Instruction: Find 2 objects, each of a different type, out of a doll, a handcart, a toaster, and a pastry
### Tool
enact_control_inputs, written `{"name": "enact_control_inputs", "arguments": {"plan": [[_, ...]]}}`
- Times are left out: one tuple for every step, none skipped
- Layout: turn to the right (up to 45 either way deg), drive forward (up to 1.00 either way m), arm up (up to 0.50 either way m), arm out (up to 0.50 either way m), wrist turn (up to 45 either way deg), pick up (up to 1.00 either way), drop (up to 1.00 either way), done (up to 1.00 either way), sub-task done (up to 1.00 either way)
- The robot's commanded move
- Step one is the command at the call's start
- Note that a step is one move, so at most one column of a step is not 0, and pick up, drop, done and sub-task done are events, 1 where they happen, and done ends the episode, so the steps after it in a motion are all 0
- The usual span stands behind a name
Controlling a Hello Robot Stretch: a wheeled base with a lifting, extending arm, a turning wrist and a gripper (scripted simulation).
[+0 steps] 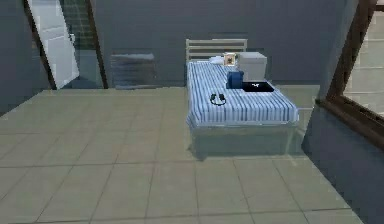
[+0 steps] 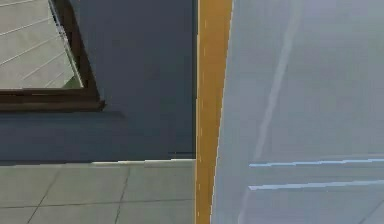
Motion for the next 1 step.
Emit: {"name": "enact_control_inputs", "arguments": {"plan": [[-27.0, 0.0, 0.0, 0.0, 0.0, 0.0, 0.0, 0.0, 0.0]]}}
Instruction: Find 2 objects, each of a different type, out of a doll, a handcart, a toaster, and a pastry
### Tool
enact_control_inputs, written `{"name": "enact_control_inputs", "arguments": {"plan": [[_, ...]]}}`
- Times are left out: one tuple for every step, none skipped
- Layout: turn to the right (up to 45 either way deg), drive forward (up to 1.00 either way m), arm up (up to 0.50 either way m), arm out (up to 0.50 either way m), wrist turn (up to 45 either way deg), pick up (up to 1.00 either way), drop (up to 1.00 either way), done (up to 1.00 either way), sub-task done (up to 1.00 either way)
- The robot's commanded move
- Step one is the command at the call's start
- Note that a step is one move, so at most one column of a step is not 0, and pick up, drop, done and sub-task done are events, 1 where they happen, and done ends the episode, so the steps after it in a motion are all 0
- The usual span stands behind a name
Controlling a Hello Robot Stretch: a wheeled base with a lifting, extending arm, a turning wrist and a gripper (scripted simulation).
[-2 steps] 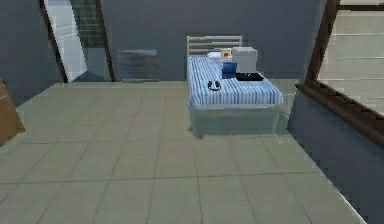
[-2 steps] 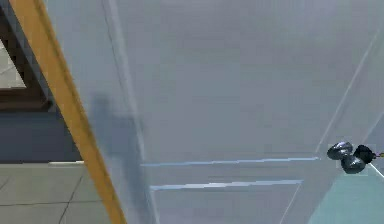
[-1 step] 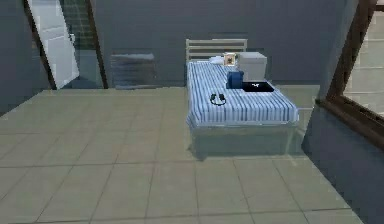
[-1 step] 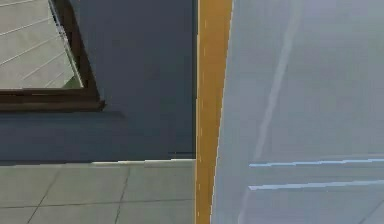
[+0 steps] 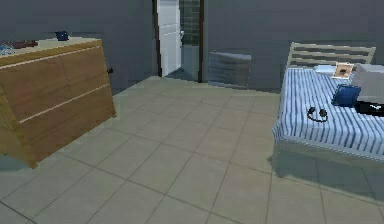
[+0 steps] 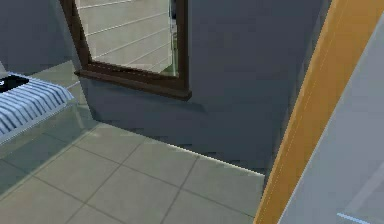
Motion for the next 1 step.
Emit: {"name": "enact_control_inputs", "arguments": {"plan": [[-3.0, 0.0, 0.0, 0.0, 0.0, 0.0, 0.0, 0.0, 0.0]]}}
